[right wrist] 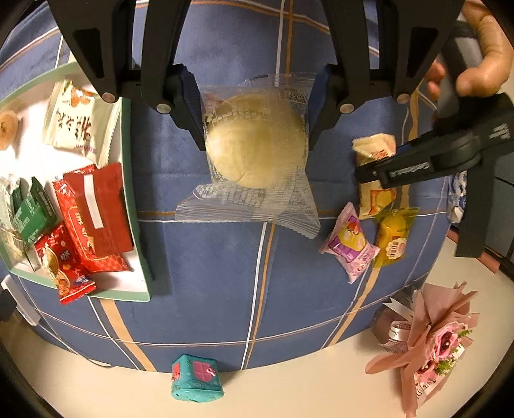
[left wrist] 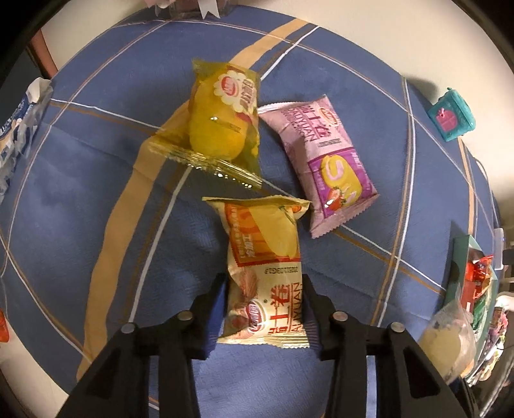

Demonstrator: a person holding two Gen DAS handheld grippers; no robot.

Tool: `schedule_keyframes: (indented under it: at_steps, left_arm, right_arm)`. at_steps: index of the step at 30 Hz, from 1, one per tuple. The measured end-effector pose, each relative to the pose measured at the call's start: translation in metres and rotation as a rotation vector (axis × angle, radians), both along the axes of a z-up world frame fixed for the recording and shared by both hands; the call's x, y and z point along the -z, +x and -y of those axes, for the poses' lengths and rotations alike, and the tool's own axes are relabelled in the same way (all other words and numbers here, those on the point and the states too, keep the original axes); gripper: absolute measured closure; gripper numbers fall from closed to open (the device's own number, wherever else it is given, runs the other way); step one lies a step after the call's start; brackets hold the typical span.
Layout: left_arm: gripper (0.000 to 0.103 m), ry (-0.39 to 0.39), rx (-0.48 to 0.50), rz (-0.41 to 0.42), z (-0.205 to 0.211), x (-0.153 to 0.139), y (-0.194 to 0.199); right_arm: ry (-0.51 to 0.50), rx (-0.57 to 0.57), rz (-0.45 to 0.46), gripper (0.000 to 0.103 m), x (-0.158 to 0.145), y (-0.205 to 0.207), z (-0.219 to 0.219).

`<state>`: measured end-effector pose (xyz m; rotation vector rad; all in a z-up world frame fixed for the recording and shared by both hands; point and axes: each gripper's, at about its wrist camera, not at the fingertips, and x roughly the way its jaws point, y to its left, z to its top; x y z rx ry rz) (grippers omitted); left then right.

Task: Organize snacks
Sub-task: 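Carry the round bun and orange pack over the white tray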

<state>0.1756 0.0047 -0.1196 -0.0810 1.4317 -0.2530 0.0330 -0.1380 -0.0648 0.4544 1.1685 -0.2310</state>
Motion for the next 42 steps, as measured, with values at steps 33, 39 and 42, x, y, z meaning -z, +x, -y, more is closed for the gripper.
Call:
schedule_keyframes:
  at_steps: [33, 39, 42]
  left_arm:
    - [0.064, -0.149, -0.011, 0.208, 0.019, -0.106, -0.039]
    - [0.064, -0.162, 0.045, 0.216, 0.052, -0.113, -0.057]
    - [0.064, -0.17, 0.08, 0.219, 0.069, -0.117, -0.068]
  right_arm:
    - [0.022, 0.12, 0.157, 0.044, -0.061, -0.051, 0.072]
    - [0.022, 0.212, 0.177, 0.044, -0.068, -0.073, 0.11]
    - [0.032, 0.27, 0.189, 0.044, -0.071, -0.088, 0.135]
